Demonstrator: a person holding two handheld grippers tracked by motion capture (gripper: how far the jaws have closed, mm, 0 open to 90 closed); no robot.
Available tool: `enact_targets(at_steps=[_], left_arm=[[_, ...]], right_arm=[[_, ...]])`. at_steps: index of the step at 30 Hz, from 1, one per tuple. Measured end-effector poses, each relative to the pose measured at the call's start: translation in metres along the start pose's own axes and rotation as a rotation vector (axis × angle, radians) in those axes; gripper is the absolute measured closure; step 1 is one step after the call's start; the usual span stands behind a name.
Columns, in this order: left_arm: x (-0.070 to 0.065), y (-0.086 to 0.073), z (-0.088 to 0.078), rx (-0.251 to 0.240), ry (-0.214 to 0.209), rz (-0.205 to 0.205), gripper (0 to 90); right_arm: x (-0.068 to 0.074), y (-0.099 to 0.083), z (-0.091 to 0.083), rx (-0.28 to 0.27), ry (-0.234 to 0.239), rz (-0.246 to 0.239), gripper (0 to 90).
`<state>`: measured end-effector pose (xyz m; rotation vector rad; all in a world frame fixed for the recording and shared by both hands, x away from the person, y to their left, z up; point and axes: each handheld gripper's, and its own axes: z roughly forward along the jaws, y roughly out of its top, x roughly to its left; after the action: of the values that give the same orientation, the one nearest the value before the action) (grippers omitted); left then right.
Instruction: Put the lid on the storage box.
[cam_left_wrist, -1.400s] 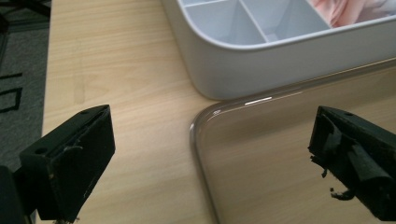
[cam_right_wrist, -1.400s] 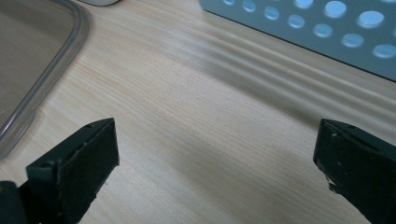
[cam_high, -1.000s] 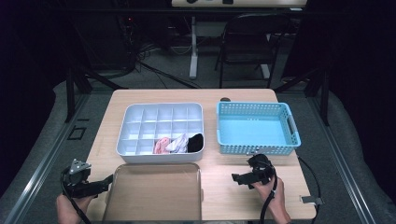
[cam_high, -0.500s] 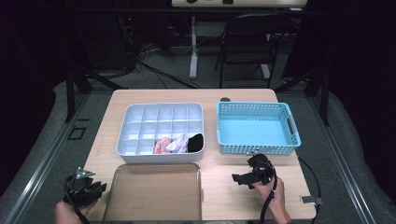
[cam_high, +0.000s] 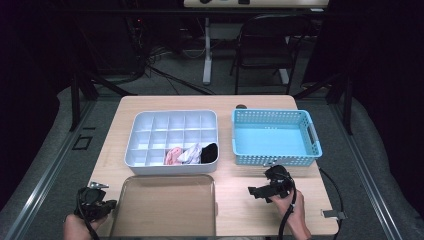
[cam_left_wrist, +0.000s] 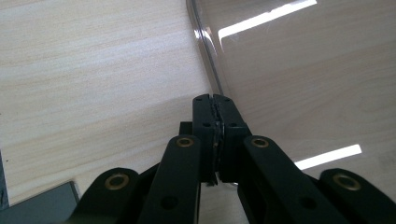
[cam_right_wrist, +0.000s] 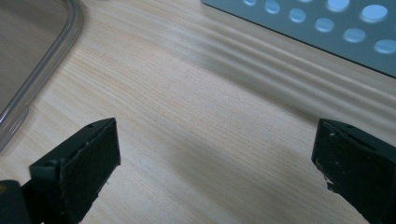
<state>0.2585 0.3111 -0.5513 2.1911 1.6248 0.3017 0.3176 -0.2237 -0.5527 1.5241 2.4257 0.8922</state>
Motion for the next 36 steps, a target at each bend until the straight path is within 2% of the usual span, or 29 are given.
enact_targets(at_steps=[4, 6, 8, 14, 16, 27, 36], left_arm=[[-0.002, 0.001, 0.0, 0.005, 0.0, 0.001, 89.1], [-0.002, 0.001, 0.0, 0.003, -0.018, -0.001, 89.3], [-0.004, 0.002, 0.001, 0.003, -0.012, 0.004, 89.3], [-0.009, 0.005, 0.003, 0.003, -0.022, -0.007, 89.4], [-0.01, 0.005, 0.003, 0.011, -0.026, 0.001, 89.3], [-0.024, 0.011, 0.007, 0.007, -0.043, 0.001, 88.9], [-0.031, 0.016, 0.01, 0.004, -0.074, -0.003, 89.0]], right_arm=[[0.0, 0.0, 0.0, -0.002, 0.001, 0.0, 0.5], [0.0, 0.0, 0.0, -0.002, 0.0, -0.001, 0.5], [0.0, 0.0, 0.0, 0.004, 0.003, -0.005, 0.4], [0.001, 0.0, 0.001, 0.008, 0.003, -0.003, 0.5], [0.001, 0.0, 0.001, 0.009, 0.002, -0.002, 0.6], [0.003, 0.0, 0.0, 0.014, 0.001, -0.004, 0.8], [0.005, -0.002, -0.002, 0.013, 0.014, -0.002, 1.4]])
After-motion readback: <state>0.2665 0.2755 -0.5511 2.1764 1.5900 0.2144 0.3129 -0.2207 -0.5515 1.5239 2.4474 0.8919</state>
